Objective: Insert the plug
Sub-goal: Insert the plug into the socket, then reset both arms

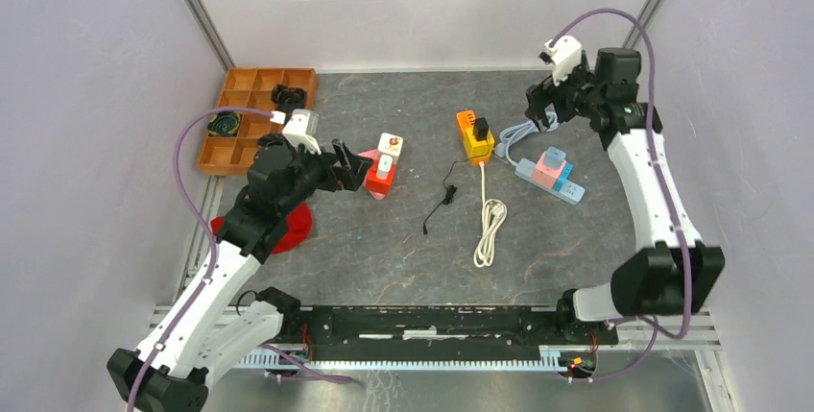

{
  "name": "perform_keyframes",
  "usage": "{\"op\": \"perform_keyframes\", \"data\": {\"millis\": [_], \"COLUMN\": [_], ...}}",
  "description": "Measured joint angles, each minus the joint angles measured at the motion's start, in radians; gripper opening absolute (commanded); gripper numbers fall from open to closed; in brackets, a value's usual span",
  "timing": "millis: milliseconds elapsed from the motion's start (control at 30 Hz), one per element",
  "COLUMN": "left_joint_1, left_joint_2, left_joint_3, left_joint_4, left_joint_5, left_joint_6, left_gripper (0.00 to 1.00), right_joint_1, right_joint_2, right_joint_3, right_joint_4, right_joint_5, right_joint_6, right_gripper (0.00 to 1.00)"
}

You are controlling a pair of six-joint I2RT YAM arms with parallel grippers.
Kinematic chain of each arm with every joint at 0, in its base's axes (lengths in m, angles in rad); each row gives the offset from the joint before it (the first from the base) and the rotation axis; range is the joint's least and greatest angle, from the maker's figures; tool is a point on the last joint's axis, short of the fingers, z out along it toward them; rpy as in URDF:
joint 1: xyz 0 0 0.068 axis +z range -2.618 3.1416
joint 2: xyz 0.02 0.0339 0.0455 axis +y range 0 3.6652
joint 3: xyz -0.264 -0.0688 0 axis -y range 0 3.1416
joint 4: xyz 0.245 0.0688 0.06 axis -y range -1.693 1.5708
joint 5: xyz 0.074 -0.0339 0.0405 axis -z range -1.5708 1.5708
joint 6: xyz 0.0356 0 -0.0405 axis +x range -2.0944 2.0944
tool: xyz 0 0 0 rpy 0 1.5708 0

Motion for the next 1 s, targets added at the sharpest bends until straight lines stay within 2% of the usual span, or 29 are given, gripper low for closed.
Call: {"op": "perform_keyframes", "data": {"millis": [67, 233, 367, 600, 733, 1000], "left_joint_1": [0.000, 0.000, 0.000, 0.000, 0.000, 0.000], "left_joint_2": [0.016, 0.019, 0.017, 0.014, -0.006, -0.045], "left_joint_3": [0.034, 0.080, 0.082, 0.080, 0.067, 0.059], "left_joint_4": [-0.016, -0.023, -0.023, -0.020, -0.003, 0.026], "left_joint_5": [-0.024, -0.060, -0.082, -0.087, -0.095, -0.140], "left_joint_6": [-0.003, -0.003, -0.003, -0.003, -0.003, -0.004], "left_gripper": [1.00, 1.00, 1.00, 1.00, 1.00, 1.00], "right_joint_1": [0.000, 0.028, 0.102, 0.117, 0.118, 0.117], "right_joint_2": [-0.069, -0.253, -0.343, -0.510, -0.585, -0.598], "right_joint_3": [-0.032, -0.238, -0.425, -0.617, -0.643, -0.657], "right_joint_4": [0.066, 0.266, 0.312, 0.334, 0.370, 0.398], "right_joint_5": [0.000, -0.040, -0.043, -0.013, -0.010, -0.011], "right_joint_6": [0.102, 0.395, 0.519, 0.630, 0.669, 0.713], "right_gripper": [0.98, 0.98, 0.98, 0.98, 0.98, 0.98]}}
